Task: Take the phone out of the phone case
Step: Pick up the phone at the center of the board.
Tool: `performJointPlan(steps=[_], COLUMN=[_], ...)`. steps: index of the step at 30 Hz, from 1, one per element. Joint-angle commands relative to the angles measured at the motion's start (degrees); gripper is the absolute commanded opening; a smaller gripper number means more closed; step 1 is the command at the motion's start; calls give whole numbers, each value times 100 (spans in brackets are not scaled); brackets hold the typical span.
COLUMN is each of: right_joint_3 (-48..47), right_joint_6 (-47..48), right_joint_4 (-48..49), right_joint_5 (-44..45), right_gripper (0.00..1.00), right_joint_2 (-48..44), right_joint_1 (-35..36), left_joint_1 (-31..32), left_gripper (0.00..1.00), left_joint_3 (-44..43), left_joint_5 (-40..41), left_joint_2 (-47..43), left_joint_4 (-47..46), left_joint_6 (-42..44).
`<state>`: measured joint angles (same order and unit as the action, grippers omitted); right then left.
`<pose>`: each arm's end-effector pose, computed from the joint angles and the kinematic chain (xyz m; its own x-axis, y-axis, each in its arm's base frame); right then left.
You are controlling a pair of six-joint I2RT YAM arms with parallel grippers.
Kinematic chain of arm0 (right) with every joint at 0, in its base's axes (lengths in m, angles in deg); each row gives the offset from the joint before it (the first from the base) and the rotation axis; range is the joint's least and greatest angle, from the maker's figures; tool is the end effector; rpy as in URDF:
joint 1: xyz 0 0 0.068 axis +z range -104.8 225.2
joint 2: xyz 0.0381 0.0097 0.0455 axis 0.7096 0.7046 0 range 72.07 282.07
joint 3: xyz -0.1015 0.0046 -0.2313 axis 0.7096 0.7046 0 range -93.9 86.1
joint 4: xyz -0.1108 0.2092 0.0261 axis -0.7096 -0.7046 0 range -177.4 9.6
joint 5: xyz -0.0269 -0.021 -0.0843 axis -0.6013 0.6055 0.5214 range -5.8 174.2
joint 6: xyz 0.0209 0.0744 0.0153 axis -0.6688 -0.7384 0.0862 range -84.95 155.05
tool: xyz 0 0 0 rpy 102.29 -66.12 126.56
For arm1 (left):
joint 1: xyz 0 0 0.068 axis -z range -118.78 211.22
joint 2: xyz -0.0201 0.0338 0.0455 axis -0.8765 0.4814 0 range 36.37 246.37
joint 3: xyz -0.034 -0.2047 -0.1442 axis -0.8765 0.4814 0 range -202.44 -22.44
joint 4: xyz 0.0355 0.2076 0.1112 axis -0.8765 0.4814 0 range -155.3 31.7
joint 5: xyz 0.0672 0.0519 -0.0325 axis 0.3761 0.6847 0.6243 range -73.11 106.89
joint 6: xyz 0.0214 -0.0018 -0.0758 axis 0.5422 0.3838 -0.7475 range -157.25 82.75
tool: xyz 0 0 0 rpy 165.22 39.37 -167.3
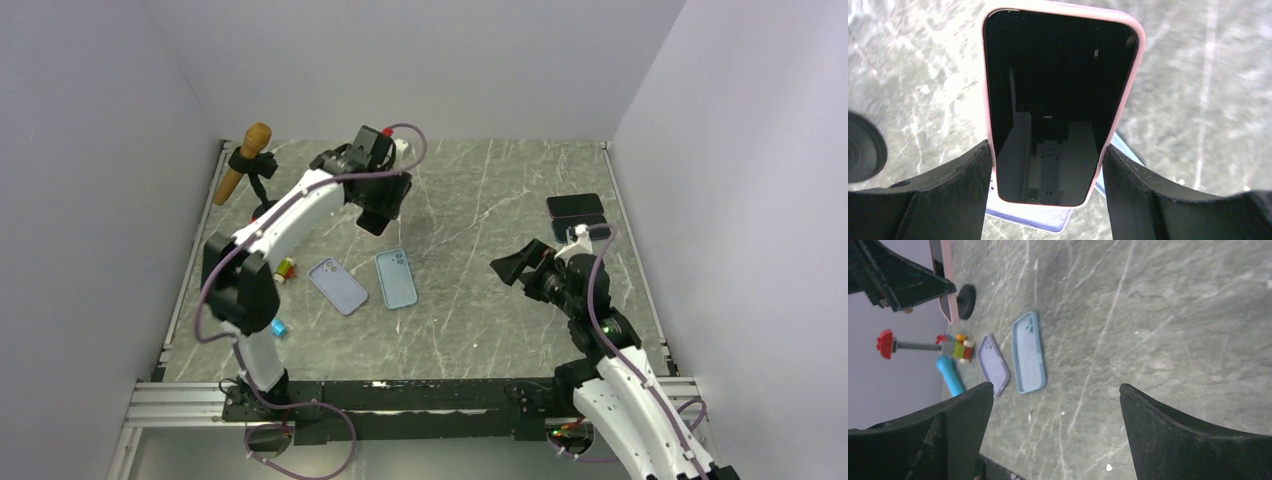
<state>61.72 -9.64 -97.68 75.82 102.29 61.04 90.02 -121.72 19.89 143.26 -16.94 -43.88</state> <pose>0.1555 0.0544 0.2178 -0.5491 0.5674 -0.6136 -0.0181 0.7259 0.6875 0.3485 -0.1875 0.2593 -0.7739 0.2939 -0.5610 0.3685 0.9294 -0.0215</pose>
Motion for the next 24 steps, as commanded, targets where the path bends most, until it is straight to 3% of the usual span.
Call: performJointPlan(steps=[1, 7, 10, 14, 19, 24], right_joint_3=[-965, -1906, -2342, -2642, -2881, -3042], right_joint_6=[371, 229, 371, 574, 693, 531], right_joint_4=[77, 466, 395, 587, 354, 783], right_joint_5=[-1030, -1992, -2123, -2975, -2928, -3366], right_gripper=[99, 100, 100, 99, 98, 96], right_joint_2=[788, 1876, 2235, 2804, 3209, 3635], right_joint_1=[23, 19, 16, 17, 18, 22], left_joint_1=[439, 1103, 1466, 1585, 1611, 1731], left_gripper=[0, 0, 0, 0, 0, 0], left_joint_3=[780, 1804, 1736, 1622, 1606, 1544], left_joint_5=[-623, -521, -460, -751, -1091, -1266], left_joint_2=[-1337, -2119, -2112, -1984, -1976, -1891], left_joint_4=[-1297, -2044, -1945, -1879, -1888, -1820], left_joint_6=[596, 1165, 1224, 1157, 1005, 943])
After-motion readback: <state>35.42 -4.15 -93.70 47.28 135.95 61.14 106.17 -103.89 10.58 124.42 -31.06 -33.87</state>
